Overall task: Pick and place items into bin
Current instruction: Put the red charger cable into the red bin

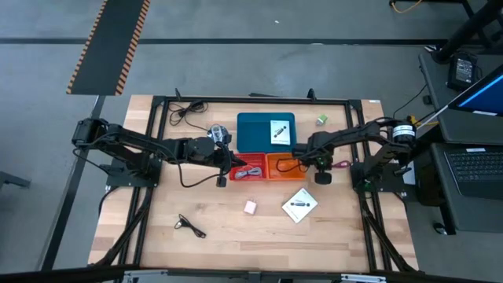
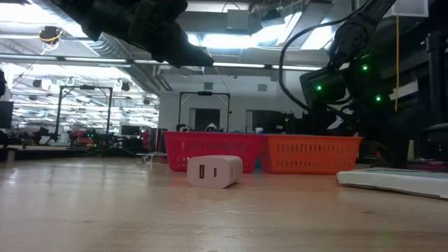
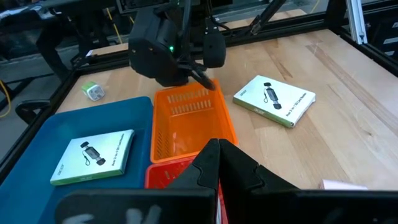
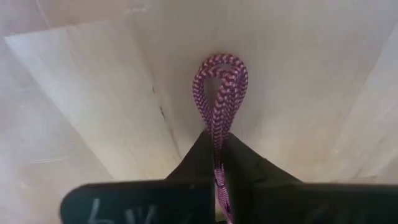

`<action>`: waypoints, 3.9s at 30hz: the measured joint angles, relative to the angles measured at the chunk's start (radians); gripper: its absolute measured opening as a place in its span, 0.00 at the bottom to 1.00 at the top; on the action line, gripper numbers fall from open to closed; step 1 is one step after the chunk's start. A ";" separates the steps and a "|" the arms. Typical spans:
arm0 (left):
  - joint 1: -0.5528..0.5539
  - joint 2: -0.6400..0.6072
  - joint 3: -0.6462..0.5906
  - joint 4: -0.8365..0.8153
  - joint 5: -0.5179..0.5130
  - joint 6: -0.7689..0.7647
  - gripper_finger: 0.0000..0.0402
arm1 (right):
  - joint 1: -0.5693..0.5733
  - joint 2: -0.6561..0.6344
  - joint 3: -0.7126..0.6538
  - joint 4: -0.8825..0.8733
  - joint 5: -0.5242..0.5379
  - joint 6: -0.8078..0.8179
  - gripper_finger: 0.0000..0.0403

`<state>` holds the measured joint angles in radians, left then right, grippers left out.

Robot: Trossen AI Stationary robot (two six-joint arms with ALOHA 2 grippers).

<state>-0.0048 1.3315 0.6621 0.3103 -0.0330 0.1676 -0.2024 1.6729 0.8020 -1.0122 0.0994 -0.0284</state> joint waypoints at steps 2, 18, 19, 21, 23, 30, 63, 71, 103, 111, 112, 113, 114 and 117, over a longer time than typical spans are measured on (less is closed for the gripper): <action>0.000 0.000 0.000 0.000 0.000 0.000 0.00 | 0.000 0.005 0.018 -0.027 0.014 0.030 0.01; 0.000 0.000 0.000 0.000 0.000 0.003 0.00 | 0.003 -0.300 0.070 -0.102 0.008 0.183 0.00; 0.000 0.000 0.000 0.000 0.000 0.003 0.00 | 0.005 -0.327 0.070 -0.099 0.009 0.194 0.00; 0.000 0.000 0.000 0.000 0.000 0.003 0.00 | 0.016 -0.384 0.070 -0.088 0.028 0.216 0.00; 0.000 0.000 0.000 0.000 0.000 0.003 0.00 | 0.033 -0.442 0.070 -0.061 0.047 0.237 0.00; 0.000 0.000 0.000 0.000 0.000 0.000 0.00 | 0.115 -0.609 0.070 0.128 0.062 0.257 0.00; -0.096 -0.125 0.001 -0.166 -0.002 -0.025 0.00 | 0.338 -0.762 -0.375 1.353 0.118 0.024 0.00; -0.049 -0.125 -0.001 -0.215 -0.005 -0.049 0.00 | 0.346 -0.609 -0.284 1.361 0.090 0.042 0.00; -0.067 -0.241 -0.214 0.028 0.044 -0.108 0.00 | 0.257 0.116 0.585 0.660 0.091 0.080 0.00; -0.080 -0.241 -0.214 0.020 0.044 -0.095 0.00 | 0.222 0.206 0.640 0.595 0.091 0.129 0.00; -0.080 -0.241 -0.214 0.021 0.044 -0.094 0.00 | 0.218 0.209 0.640 0.591 0.091 0.132 0.00; -0.080 -0.241 -0.214 0.020 0.044 -0.094 0.00 | 0.216 0.211 0.640 0.584 0.091 0.134 0.00; -0.080 -0.241 -0.214 0.020 0.044 -0.094 0.00 | 0.212 0.211 0.640 0.574 0.091 0.139 0.00; -0.080 -0.241 -0.214 0.021 0.041 -0.094 0.00 | 0.200 0.211 0.641 0.550 0.091 0.158 0.00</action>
<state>-0.0845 1.0908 0.4480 0.3313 0.0077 0.0734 -0.0026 1.8835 1.4425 -0.4623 0.1900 0.1299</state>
